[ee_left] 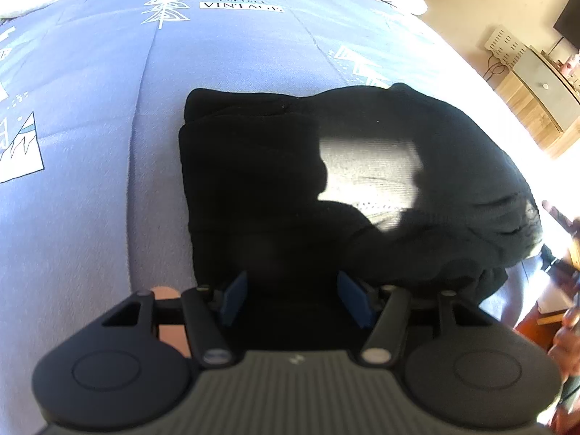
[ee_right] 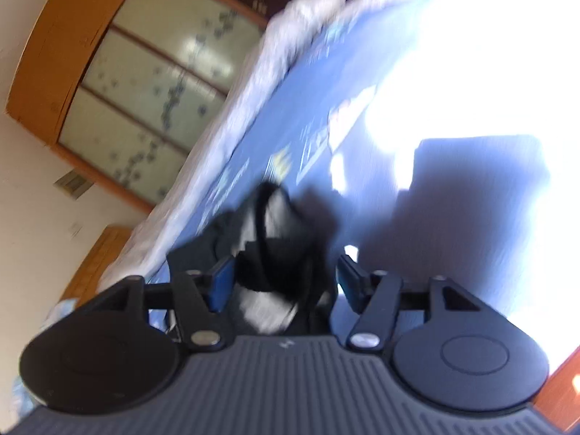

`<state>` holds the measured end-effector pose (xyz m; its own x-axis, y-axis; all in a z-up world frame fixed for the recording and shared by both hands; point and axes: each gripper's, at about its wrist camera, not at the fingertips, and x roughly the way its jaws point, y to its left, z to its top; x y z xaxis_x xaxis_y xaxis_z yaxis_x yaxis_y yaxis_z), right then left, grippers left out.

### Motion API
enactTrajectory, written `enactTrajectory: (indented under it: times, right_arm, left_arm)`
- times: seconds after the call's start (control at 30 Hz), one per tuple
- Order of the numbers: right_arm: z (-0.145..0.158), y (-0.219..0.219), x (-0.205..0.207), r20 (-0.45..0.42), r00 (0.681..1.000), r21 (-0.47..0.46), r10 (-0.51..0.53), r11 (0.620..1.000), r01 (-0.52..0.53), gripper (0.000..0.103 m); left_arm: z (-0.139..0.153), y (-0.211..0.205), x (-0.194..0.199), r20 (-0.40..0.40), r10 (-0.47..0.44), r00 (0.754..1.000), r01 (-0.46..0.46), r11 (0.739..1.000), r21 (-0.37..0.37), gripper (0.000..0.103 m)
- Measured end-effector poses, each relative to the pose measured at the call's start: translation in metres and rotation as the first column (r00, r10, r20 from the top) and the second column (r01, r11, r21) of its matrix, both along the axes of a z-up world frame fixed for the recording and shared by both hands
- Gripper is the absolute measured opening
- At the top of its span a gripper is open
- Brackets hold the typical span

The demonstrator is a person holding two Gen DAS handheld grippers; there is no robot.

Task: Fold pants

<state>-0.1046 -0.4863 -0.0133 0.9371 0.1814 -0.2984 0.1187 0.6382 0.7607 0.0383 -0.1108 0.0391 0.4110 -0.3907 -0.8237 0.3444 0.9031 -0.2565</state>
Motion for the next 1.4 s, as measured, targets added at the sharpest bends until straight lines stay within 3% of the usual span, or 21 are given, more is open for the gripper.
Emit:
enactTrajectory:
  times: [0.13,0.23,0.27,0.33,0.43,0.6,0.77,0.9,1.13,1.2,1.33,1.4]
  right_arm:
    - [0.009,0.011,0.02,0.01,1.0,-0.083,0.025,0.996,-0.024,0.078]
    - [0.004,0.027,0.05,-0.092,0.994,-0.197,0.053,0.978,-0.07,0.078]
    - [-0.001,0.031,0.06,-0.127,0.991,-0.227,0.052,0.971,-0.079,0.072]
    - [-0.011,0.029,0.076,-0.168,0.985,-0.193,0.048,0.978,-0.081,0.065]
    - [-0.024,0.018,0.086,-0.195,0.98,-0.082,0.03,0.996,-0.047,0.064]
    - [-0.015,0.02,0.079,-0.211,0.977,-0.122,0.034,0.991,-0.061,0.065]
    - [-0.004,0.01,0.067,-0.218,0.976,-0.048,0.026,0.998,-0.037,0.077]
    - [-0.001,0.004,0.045,-0.205,0.978,-0.003,0.035,0.999,-0.036,0.08]
    - [0.0,0.003,0.038,-0.228,0.97,-0.009,0.081,0.996,-0.085,0.084]
    - [-0.002,0.003,0.04,-0.238,0.967,0.001,0.096,0.995,-0.099,0.084]
    - [-0.002,0.008,0.044,-0.249,0.959,-0.005,0.138,0.99,-0.143,0.084]
    - [-0.003,0.008,0.045,-0.251,0.957,-0.009,0.148,0.988,-0.156,0.084]
  left_arm:
    - [0.0,-0.003,0.0,0.004,-0.001,1.0,0.001,1.0,0.011,0.057]
    - [0.0,-0.003,-0.001,0.006,-0.001,1.0,0.001,1.0,0.006,0.057]
    - [0.001,-0.003,-0.002,0.009,-0.001,1.0,0.001,1.0,0.005,0.057]
    - [0.0,-0.004,-0.004,0.015,-0.003,1.0,0.003,1.0,0.007,0.057]
    - [0.0,-0.007,-0.009,0.028,-0.007,1.0,0.006,1.0,0.015,0.057]
    - [0.0,-0.01,-0.013,0.035,-0.007,0.999,0.006,1.0,0.02,0.057]
    - [0.001,-0.01,-0.011,0.022,-0.008,1.0,0.007,1.0,0.024,0.057]
    - [0.001,-0.011,-0.007,0.017,-0.009,1.0,0.009,1.0,0.028,0.06]
    - [0.003,-0.012,-0.007,0.011,-0.004,1.0,0.004,0.999,0.035,0.064]
    - [0.007,-0.007,-0.006,-0.01,0.007,1.0,-0.006,1.0,0.01,0.068]
    - [0.015,0.021,-0.008,-0.031,0.038,0.999,-0.041,0.994,-0.102,0.087]
    - [0.012,0.033,-0.006,-0.074,0.073,0.995,-0.083,0.987,-0.136,0.087]
